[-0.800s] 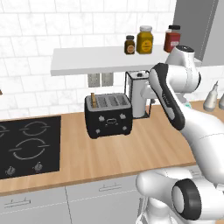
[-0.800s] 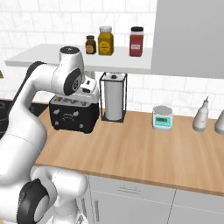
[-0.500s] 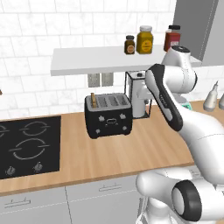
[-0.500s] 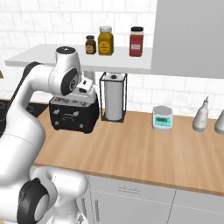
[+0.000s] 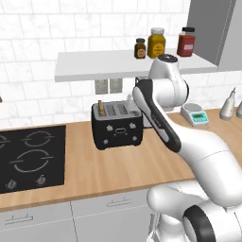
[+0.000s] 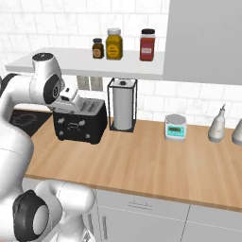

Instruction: Start the toaster. Once the lever pops up, take the bread to the plate on the dining counter.

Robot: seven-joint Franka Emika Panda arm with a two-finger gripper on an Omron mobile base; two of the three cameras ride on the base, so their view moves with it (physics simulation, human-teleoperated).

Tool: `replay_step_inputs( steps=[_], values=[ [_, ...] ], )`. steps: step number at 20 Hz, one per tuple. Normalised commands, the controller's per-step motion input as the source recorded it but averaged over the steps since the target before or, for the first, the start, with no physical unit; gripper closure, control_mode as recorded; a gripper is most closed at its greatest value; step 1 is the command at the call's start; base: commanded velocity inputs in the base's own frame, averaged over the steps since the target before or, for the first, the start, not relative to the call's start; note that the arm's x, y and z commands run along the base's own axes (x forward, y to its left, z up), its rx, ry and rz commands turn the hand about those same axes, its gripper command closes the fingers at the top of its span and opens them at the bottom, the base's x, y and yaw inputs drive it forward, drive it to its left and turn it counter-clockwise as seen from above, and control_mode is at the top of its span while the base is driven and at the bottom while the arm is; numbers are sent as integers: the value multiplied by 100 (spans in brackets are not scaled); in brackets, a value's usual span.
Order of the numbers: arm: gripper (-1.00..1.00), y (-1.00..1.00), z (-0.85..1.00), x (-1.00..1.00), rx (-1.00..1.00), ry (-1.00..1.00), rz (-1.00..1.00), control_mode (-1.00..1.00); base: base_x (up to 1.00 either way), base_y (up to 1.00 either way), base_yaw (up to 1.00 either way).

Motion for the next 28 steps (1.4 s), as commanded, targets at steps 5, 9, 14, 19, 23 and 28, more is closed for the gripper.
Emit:
replay_step_inputs(
  steps=[5,9,14,19,23,28],
  values=[
    [100,68,-8,5,0,-9,-10,-100,0,0,0],
    [100,40,-10,20,0,-7,-4,-100,0,0,0],
    [100,38,-14,32,0,-6,-1,-100,0,0,0],
    [100,36,-23,39,-2,-4,0,-100,0,0,0],
    [100,12,-28,35,-3,-2,0,-100,0,0,0],
    [100,0,-25,32,-1,-1,0,-100,0,0,0]
  ],
)
